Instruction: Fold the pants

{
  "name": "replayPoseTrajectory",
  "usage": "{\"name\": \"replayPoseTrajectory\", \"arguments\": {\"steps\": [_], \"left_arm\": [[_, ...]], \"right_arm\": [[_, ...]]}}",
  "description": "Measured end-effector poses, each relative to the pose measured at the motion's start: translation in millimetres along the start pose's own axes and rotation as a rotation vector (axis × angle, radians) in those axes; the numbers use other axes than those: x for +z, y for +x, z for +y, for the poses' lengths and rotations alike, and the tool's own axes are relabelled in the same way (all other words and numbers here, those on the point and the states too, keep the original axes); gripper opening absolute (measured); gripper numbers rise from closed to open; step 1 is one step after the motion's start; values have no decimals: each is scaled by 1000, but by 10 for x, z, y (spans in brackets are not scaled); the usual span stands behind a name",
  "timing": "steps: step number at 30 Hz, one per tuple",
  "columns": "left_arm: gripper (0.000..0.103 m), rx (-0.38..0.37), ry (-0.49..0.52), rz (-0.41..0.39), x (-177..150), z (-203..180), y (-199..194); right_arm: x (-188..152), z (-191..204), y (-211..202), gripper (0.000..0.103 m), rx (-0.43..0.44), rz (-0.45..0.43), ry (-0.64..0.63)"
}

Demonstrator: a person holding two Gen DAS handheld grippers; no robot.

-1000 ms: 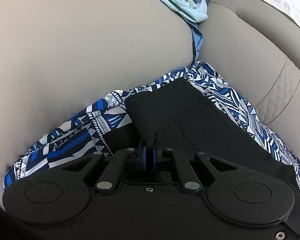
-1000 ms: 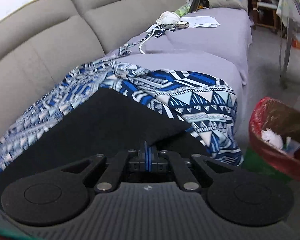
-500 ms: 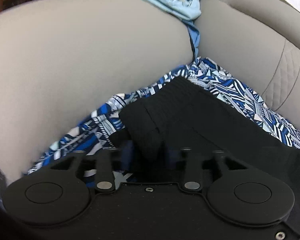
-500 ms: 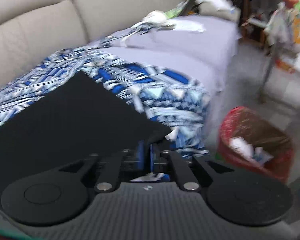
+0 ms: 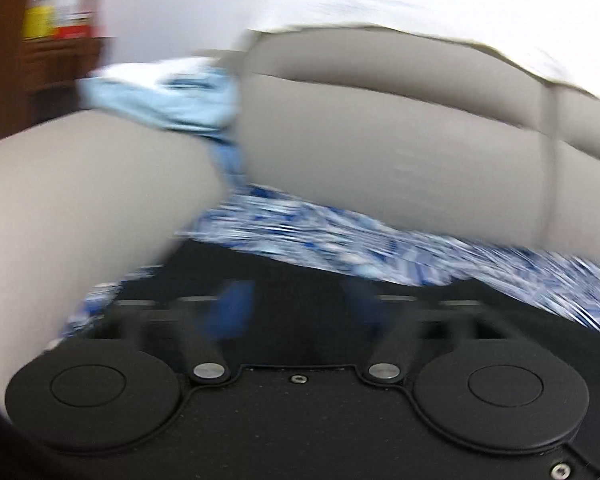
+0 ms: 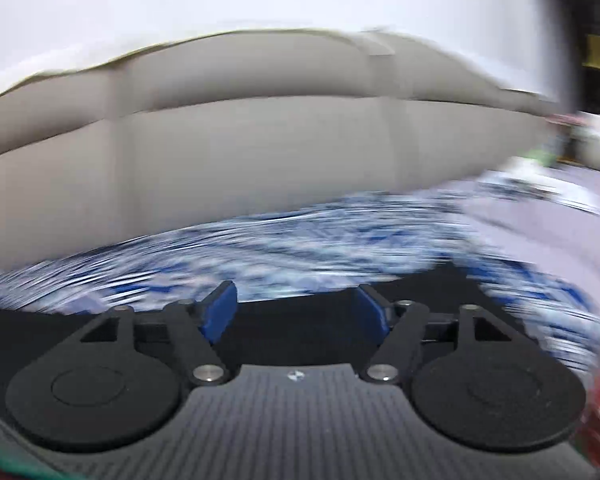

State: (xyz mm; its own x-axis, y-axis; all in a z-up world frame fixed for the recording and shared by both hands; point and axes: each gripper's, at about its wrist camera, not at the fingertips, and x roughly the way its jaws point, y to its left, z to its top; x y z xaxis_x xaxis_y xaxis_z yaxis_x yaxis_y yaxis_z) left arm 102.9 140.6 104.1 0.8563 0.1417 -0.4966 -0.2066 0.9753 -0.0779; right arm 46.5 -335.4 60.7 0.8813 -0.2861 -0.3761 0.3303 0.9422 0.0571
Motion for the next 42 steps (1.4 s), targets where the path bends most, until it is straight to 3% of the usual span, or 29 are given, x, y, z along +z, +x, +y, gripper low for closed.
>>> {"name": "replayPoseTrajectory", "arguments": {"steps": [1, 3, 7, 10, 13, 16, 21, 22, 23, 24, 25, 26, 29, 32, 34, 37, 39, 42], "left_arm": [[5, -54, 32, 35, 34, -144, 58], [14, -149, 54, 62, 95, -409, 161], [14, -218, 73, 111, 234, -939, 531], [14, -251, 99, 188, 274, -1264, 873], [15, -208, 165, 250, 246, -1532, 1213], [24, -185, 195, 314, 177, -1710, 1506], [57, -168, 144, 339, 133, -1852, 1724], [57, -158, 146, 341, 132, -1901, 1745], [49, -141, 158, 333, 134, -1947, 1753], [12, -117, 183, 310, 117, -1995, 1744], [3, -112, 212, 290, 116, -2037, 1743], [1, -116, 226, 275, 113, -2058, 1730], [1, -100, 127, 219, 207, -1984, 1691], [1, -94, -6, 255, 309, -1831, 1817], [3, -71, 12, 270, 309, -1799, 1868], [9, -110, 73, 276, 273, -1797, 1741], [37, -128, 137, 252, 231, -1810, 1575], [39, -162, 253, 207, 114, -1851, 1343]], "right_arm": [[3, 167, 75, 81, 62, 18, -35], [29, 518, 238, 82, 155, 45, -111], [34, 1050, 471, 83, 254, 83, -197], [8, 1294, 577, 83, 310, 130, -210], [-102, 1405, 610, 83, 334, 191, -239], [-242, 1378, 610, 84, 296, 246, -301], [-298, 1182, 531, 87, 265, 245, -269], [-302, 1131, 527, 88, 256, 246, -255], [-323, 1068, 502, 88, 248, 244, -237], [-336, 1013, 488, 89, 243, 239, -230], [-343, 960, 479, 90, 240, 235, -233], [-364, 923, 449, 91, 236, 228, -241], [-382, 796, 430, 94, 231, 224, -238], [-368, 679, 447, 96, 211, 233, -205], [-347, 603, 486, 96, 173, 238, -190], [-293, 440, 575, 99, 95, 262, -128], [-263, 309, 623, 100, 36, 273, -79], [-243, 158, 654, 102, -15, 285, -31]]}}
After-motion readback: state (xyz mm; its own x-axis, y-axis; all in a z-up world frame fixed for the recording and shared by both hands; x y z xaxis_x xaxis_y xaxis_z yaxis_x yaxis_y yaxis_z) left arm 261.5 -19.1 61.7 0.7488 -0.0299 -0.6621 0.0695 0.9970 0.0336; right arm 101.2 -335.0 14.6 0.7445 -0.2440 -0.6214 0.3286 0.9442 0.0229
